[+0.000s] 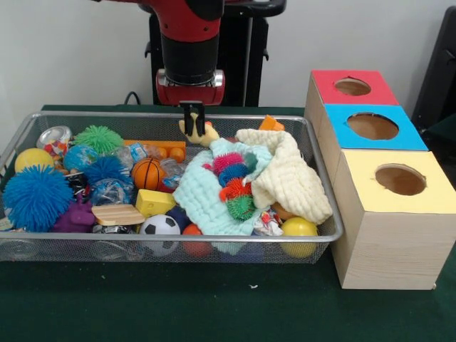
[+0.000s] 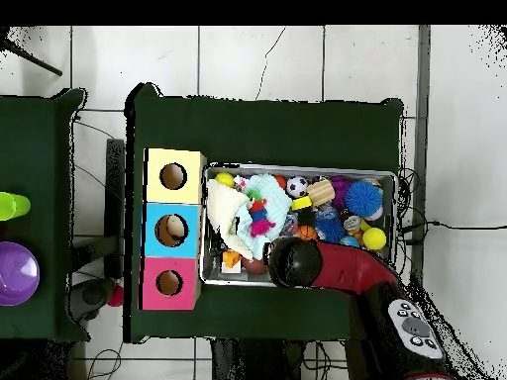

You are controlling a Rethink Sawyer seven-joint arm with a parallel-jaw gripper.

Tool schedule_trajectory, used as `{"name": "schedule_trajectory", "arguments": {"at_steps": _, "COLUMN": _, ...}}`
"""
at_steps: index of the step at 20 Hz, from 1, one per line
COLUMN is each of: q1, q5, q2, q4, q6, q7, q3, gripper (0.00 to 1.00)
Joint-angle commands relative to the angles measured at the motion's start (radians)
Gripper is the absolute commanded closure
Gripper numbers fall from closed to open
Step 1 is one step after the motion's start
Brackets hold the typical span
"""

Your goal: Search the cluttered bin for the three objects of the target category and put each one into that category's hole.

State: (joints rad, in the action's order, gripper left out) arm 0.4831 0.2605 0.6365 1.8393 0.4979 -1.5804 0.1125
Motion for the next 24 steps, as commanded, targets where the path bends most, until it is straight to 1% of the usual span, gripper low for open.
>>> {"name": "schedule_trajectory", "arguments": {"at_steps": 1, "q1": 0.048, "q5": -0.054, "q2": 0.055, "q4": -0.043, "q6": 0.132, "q7": 0.027, "q3": 0.151, "gripper": 1.0}}
{"name": "schedule_trajectory", "arguments": {"at_steps": 8, "q1": 0.057, "q5": -0.053, "q2": 0.063, "q4": -0.071, "q6": 0.148, "q7": 0.004, "q3": 0.168, "gripper": 1.0}}
{"name": "schedule_trajectory", "arguments": {"at_steps": 13, "q1": 0.045, "q5": -0.077, "q2": 0.088, "q4": -0.072, "q6": 0.161, "q7": -0.034, "q3": 0.168, "gripper": 1.0}}
{"name": "schedule_trajectory", "arguments": {"at_steps": 16, "q1": 0.024, "q5": -0.085, "q2": 0.108, "q4": -0.088, "q6": 0.196, "q7": -0.048, "q3": 0.154, "gripper": 1.0}}
{"name": "schedule_trajectory", "arguments": {"at_steps": 19, "q1": 0.009, "q5": -0.109, "q2": 0.129, "q4": -0.088, "q6": 0.249, "q7": -0.064, "q3": 0.146, "gripper": 1.0}}
{"name": "schedule_trajectory", "arguments": {"at_steps": 22, "q1": 0.002, "q5": -0.127, "q2": 0.148, "q4": -0.08, "q6": 0.253, "q7": -0.075, "q3": 0.144, "gripper": 1.0}}
{"name": "schedule_trajectory", "arguments": {"at_steps": 24, "q1": -0.011, "q5": -0.13, "q2": 0.161, "q4": -0.076, "q6": 0.213, "q7": -0.101, "q3": 0.13, "gripper": 1.0}}
